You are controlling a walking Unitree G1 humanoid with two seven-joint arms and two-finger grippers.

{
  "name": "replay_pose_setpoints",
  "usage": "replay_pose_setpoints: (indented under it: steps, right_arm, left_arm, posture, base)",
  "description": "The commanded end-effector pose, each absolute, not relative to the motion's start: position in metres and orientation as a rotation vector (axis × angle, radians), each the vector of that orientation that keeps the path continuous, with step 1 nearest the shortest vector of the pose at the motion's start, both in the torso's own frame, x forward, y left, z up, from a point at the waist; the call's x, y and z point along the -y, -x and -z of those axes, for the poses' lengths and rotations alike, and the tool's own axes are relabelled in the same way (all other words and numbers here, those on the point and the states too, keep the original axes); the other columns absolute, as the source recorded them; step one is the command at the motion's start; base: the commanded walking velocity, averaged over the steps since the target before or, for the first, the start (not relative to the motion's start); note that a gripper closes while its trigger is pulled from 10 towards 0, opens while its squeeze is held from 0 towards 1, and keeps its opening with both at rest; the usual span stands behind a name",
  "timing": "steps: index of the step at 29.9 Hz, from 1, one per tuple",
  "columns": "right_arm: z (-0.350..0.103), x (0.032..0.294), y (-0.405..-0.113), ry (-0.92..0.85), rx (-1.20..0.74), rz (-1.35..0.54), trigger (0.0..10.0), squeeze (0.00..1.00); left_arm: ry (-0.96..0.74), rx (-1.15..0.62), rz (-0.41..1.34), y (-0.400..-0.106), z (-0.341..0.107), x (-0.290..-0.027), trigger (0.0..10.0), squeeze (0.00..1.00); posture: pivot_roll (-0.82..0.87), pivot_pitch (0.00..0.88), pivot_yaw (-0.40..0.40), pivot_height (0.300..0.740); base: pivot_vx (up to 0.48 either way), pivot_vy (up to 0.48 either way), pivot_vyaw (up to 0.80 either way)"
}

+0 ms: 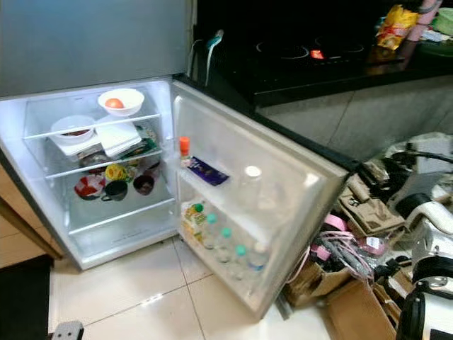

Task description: Restocking fridge

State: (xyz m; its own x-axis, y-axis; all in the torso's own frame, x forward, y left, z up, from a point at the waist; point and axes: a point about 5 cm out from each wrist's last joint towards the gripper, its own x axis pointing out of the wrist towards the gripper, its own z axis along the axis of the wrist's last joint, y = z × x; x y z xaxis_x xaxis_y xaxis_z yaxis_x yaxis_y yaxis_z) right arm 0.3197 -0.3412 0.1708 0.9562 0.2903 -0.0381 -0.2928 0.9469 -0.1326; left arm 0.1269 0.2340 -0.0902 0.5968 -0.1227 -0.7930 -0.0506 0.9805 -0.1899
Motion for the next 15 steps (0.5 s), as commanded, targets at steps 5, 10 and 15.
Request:
replay_pose_setpoints:
  steps: [5, 10, 15]
  right_arm:
    - [-0.149, 0.312, -0.305, 0.047, -0.126, -0.65, 10.0, 0.0]
    - [-0.171, 0.323, -0.294, -0.223, 0.106, -0.718, 10.0, 0.0]
    - [-0.173, 0.338, -0.296, -0.278, 0.193, -0.563, 10.0, 0.0]
  left_arm:
    - [0.206, -0.941, 0.069, -0.125, 0.092, -0.226, 10.0, 0.0]
    - [0.212, -0.949, 0.073, -0.124, 0.094, -0.223, 10.0, 0.0]
    - [0.217, -0.96, 0.077, -0.121, 0.095, -0.221, 10.0, 0.0]
  posture:
    - [0.03, 0.0, -0.027, 0.74]
    - [0.02, 0.0, -0.035, 0.74]
    - [0.02, 0.0, -0.039, 0.74]
  base:
    - [0.0, 0.0, 0.0]
    - [0.0, 0.0, 0.0]
    - [0.0, 0.0, 0.0]
